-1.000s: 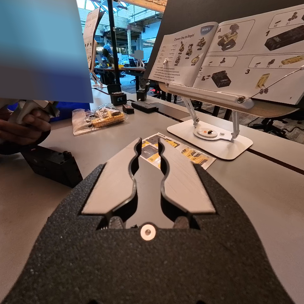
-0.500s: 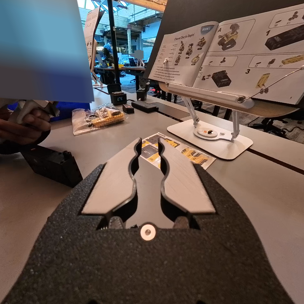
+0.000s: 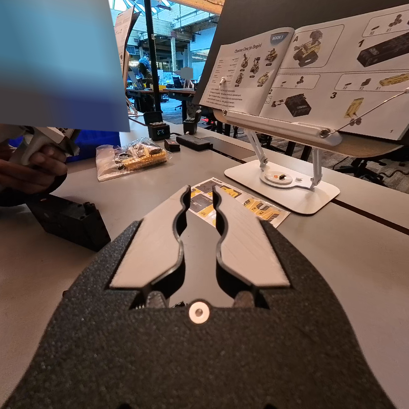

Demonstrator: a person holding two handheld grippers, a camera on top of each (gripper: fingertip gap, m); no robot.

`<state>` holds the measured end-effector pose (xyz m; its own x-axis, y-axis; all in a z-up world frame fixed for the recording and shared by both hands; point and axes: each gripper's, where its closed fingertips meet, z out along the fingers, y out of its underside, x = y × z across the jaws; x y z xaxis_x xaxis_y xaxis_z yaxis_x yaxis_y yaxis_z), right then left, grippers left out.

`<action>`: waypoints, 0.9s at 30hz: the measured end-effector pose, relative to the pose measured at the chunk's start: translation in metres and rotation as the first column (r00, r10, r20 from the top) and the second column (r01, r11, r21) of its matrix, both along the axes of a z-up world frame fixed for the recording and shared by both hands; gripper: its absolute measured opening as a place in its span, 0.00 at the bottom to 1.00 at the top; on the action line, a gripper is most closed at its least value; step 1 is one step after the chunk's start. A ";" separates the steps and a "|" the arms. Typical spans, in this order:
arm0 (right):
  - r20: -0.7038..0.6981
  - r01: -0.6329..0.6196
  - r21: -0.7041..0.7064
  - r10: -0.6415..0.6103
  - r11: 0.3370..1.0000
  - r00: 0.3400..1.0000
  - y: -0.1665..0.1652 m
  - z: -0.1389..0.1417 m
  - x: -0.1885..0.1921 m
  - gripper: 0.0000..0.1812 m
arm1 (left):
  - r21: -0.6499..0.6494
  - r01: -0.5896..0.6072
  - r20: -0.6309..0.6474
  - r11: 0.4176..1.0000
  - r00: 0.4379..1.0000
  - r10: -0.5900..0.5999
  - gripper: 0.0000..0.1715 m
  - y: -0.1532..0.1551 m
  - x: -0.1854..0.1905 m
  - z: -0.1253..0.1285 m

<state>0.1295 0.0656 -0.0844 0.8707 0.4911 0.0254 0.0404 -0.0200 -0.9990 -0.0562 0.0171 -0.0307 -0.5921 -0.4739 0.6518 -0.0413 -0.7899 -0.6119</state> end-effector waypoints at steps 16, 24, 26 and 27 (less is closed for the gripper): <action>-0.004 0.014 0.010 -0.014 1.000 1.000 0.000 0.003 0.004 0.11 | 0.001 0.001 -0.003 1.000 1.000 -0.001 0.02 0.000 0.000 -0.001; -0.005 0.071 0.048 -0.071 0.996 0.997 -0.001 0.017 0.025 0.11 | 0.002 0.000 -0.004 1.000 1.000 0.000 0.02 0.000 0.000 -0.001; 0.003 0.087 0.058 -0.088 0.995 0.996 -0.002 0.020 0.031 0.11 | 0.002 0.000 -0.004 1.000 1.000 0.000 0.02 0.000 0.000 -0.001; 0.004 0.096 0.062 -0.096 0.993 0.995 -0.003 0.022 0.034 0.11 | 0.003 0.001 -0.005 1.000 1.000 -0.001 0.02 -0.001 0.000 -0.001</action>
